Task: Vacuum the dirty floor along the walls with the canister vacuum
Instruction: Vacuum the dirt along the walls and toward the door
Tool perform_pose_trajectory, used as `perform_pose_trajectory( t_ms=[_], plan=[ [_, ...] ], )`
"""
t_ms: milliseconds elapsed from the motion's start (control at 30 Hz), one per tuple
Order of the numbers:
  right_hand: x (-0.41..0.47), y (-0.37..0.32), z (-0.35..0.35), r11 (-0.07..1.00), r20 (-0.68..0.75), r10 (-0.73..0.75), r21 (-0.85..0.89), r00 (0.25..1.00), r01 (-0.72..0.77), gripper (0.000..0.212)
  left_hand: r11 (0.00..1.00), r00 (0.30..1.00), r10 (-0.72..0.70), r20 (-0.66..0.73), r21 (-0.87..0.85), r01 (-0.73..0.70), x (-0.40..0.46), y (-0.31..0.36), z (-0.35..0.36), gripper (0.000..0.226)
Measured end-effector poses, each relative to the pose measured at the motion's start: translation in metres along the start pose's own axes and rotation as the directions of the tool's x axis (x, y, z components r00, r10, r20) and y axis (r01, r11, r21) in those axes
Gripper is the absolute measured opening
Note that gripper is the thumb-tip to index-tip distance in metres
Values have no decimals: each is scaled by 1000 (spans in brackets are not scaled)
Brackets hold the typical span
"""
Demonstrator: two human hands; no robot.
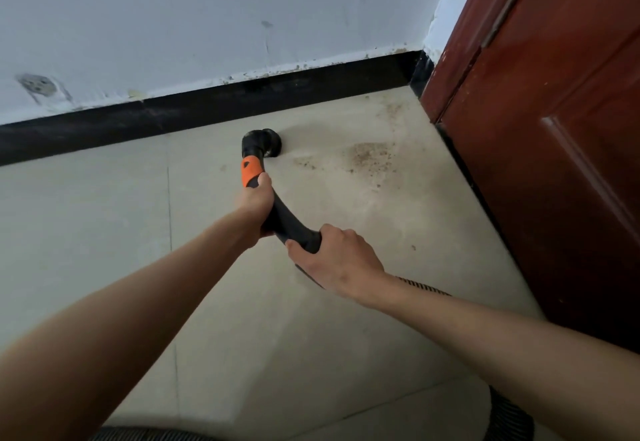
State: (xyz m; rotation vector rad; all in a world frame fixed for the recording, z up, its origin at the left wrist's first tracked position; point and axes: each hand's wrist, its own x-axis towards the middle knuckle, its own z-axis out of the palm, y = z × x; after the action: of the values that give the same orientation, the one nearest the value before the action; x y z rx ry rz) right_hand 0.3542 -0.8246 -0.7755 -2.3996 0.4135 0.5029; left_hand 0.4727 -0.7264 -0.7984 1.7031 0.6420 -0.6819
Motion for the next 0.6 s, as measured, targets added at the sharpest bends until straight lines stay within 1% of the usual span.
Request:
perform_pose_trajectory(
  t_ms=[200,367,600],
  plan=[
    [-19,-7,9,999,9,-31,-32,999,31,48,998,1000,1,-21,59,1,-6,-18,-15,44],
    [-37,1,6,999,19,-9,-35,1000,10,46,998,1000,-26,-5,62,27,-19,-27,-7,47],
    [-52,17,-10,997,-33,57,-47,998,-59,48,998,995,-32,95,66,25,-34,-27,20,47]
  ],
)
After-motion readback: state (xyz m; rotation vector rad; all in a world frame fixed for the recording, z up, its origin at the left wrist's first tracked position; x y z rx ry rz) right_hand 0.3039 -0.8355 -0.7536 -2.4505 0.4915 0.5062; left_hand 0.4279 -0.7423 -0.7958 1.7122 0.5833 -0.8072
